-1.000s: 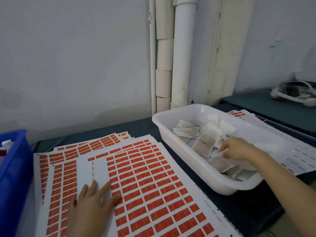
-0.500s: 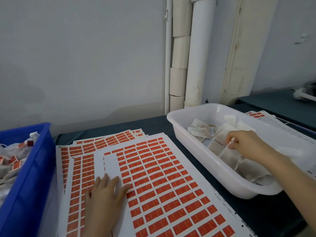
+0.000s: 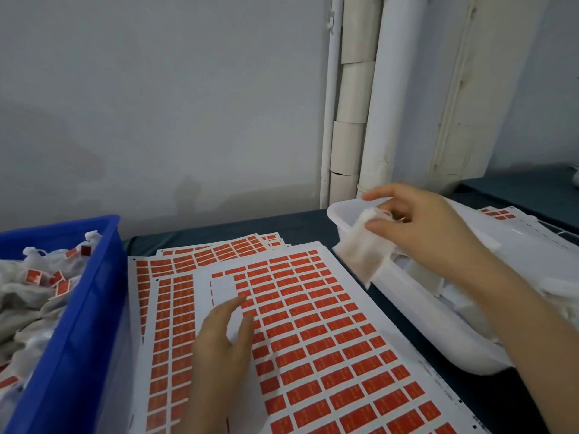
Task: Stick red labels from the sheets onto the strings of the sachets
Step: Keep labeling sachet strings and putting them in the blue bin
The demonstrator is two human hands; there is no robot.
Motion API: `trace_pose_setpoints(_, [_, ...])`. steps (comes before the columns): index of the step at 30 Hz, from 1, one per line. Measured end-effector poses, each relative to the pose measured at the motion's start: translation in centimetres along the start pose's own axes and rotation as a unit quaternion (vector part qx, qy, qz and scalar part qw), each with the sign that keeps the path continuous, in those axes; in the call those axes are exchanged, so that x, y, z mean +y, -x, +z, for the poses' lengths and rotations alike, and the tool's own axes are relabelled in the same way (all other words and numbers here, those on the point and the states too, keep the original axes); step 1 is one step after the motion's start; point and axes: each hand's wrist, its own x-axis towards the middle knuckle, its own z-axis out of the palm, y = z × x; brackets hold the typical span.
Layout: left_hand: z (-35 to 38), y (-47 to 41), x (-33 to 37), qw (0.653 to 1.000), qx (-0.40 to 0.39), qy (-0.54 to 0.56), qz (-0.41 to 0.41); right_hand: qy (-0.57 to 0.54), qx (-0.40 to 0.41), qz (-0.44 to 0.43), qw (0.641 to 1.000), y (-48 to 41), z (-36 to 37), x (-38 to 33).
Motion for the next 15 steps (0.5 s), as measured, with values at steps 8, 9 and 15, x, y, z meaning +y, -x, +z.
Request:
trace_pose_setpoints(8, [-0.8,1.0,1.8,0.964,-0.157,0.213,0.029,-0.005,-0.242,0.001,0.970,2.7,10.8,-0.6])
trace_pose_setpoints(9, [-0.7,1.0,1.6,0.965,-0.163,0.205,0.032,-0.011,-0.248,0.002,0.969,3.1,11.8,-0.3])
trace_pose_setpoints(15, [-0.3,0.7,1.0,0.970,-0.117,0.214,0.010,-0.215,-0.186,0.058,0.957,4.0,13.6,1.5])
